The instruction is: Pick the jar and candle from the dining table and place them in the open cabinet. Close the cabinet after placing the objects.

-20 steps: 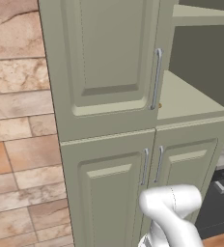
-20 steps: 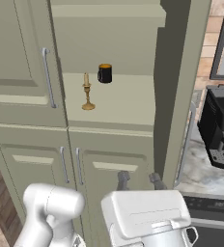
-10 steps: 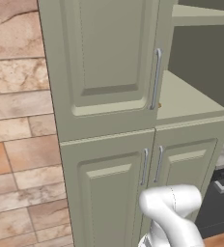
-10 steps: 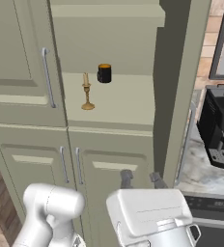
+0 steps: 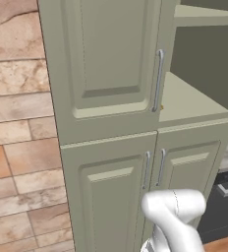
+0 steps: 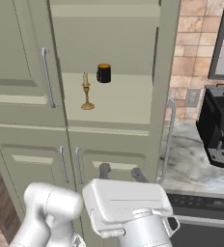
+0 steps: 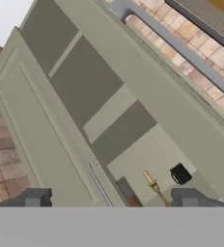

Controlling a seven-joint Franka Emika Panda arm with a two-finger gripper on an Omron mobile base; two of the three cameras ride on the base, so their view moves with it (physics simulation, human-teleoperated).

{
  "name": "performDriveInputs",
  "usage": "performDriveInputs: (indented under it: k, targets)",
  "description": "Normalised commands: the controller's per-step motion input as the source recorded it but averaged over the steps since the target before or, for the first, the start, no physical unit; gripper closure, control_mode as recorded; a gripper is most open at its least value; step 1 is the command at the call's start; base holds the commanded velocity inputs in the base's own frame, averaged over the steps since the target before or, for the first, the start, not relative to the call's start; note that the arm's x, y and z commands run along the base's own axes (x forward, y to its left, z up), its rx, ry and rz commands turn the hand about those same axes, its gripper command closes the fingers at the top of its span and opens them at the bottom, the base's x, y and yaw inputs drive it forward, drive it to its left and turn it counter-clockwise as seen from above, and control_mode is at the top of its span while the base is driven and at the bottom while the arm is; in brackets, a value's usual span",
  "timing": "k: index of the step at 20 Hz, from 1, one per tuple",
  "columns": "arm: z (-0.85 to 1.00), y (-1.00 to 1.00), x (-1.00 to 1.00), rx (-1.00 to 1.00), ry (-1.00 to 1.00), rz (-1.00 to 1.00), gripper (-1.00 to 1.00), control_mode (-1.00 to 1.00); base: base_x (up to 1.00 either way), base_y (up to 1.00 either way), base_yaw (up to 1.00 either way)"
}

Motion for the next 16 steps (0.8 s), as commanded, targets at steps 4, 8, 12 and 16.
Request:
performDriveInputs:
  k: [4,8,12,16]
  targets:
    - [-0.14,0.65,1.00,0.00,0.00,0.00,-1.00,-1.00,0.00,0.00,0.00]
    - [-0.12,0.59,1.00,0.00,0.00,0.00,-1.00,-1.00,0.00,0.00,0.00]
    - [-0.05,0.64,1.00,0.00,0.00,0.00,-1.00,-1.00,0.00,0.00,0.00]
    - [0.00,0.63,1.00,0.00,0.00,0.00,-1.00,-1.00,0.00,0.00,0.00]
